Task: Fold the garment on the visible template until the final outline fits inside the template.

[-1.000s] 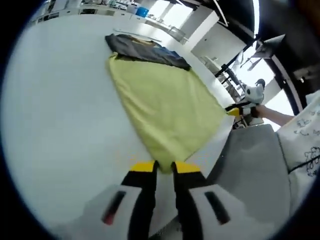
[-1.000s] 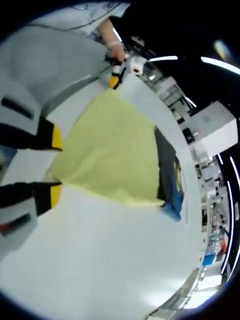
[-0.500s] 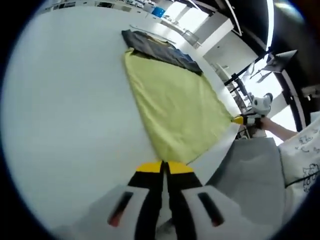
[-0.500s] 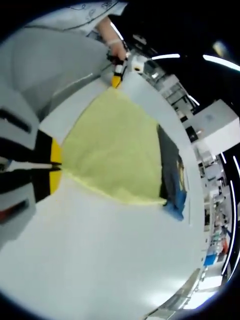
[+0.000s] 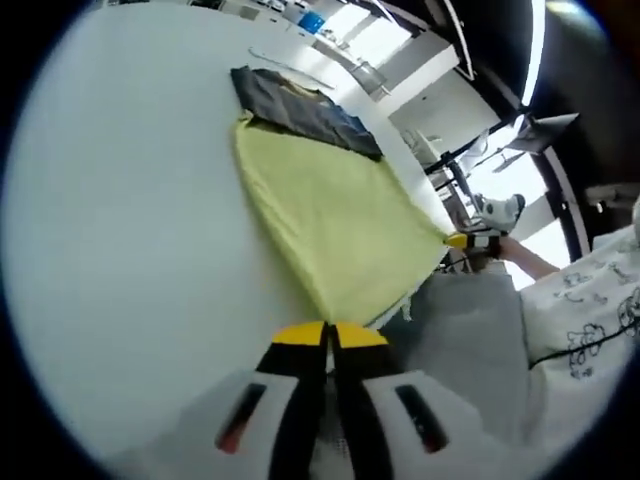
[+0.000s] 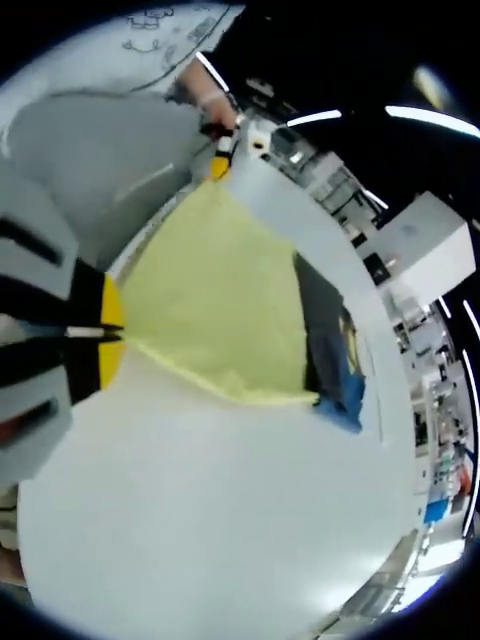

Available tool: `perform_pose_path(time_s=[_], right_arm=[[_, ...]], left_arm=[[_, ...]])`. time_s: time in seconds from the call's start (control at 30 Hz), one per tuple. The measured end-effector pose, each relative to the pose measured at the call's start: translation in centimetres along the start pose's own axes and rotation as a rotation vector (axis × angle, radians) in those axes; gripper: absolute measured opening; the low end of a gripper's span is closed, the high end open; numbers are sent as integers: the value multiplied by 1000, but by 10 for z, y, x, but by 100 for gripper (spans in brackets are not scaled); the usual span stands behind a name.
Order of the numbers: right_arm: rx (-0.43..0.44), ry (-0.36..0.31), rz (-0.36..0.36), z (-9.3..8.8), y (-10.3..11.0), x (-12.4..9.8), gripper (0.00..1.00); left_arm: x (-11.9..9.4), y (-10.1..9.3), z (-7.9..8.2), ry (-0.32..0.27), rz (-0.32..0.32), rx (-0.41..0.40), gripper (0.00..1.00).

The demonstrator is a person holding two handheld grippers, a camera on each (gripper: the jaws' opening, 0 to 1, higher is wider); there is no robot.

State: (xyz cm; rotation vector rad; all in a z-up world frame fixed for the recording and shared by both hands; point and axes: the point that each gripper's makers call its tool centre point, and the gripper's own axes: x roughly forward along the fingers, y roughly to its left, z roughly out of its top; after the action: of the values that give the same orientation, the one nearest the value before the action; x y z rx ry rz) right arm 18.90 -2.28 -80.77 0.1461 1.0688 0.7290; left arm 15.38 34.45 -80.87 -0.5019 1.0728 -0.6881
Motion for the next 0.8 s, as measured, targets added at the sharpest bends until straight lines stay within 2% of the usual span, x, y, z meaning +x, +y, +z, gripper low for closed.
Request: perform_pose_path(time_s=[0.07,0.1,0.17,0.3,0.4,0.5,0.57,0.63,0.67,0.73,0.8], right_arm=[[42,-12,15,-2,-1,-4,0],[80,-31,36,-1,7,-9,0],[80,-38,39,-3,12,-17,0],[90,-21,49,-13,19,-27,0],[117,-25,66,-15,24,-33,0],[119,-31,58,-15,23,-36,0],[151,-54,73,-10,24,-38,0],[176,-84,96,-1,31,-42,0],[187,-100,105,4,32,-45,0],[214,-129,125,15,33,-49,0],[238,-181,150,35,31,-57,0]], left_arm=[[-6,-7,-2,4,-9,-39,0],[-11,-12,1,-16,-14,-77,0],[-18,-21,2,-28,-41,-81,0],[-24,-29,-12,20,-30,-76,0],[-26,-37,-16,29,-40,-85,0],[-26,-40,-15,18,-56,-92,0],[-27,-40,-14,17,-55,-93,0],[-30,-39,-7,-4,-54,-87,0],[-32,-44,2,-40,-73,-89,0],[-35,-54,13,-71,-101,-113,0],[-42,-61,32,-114,-109,-74,0]])
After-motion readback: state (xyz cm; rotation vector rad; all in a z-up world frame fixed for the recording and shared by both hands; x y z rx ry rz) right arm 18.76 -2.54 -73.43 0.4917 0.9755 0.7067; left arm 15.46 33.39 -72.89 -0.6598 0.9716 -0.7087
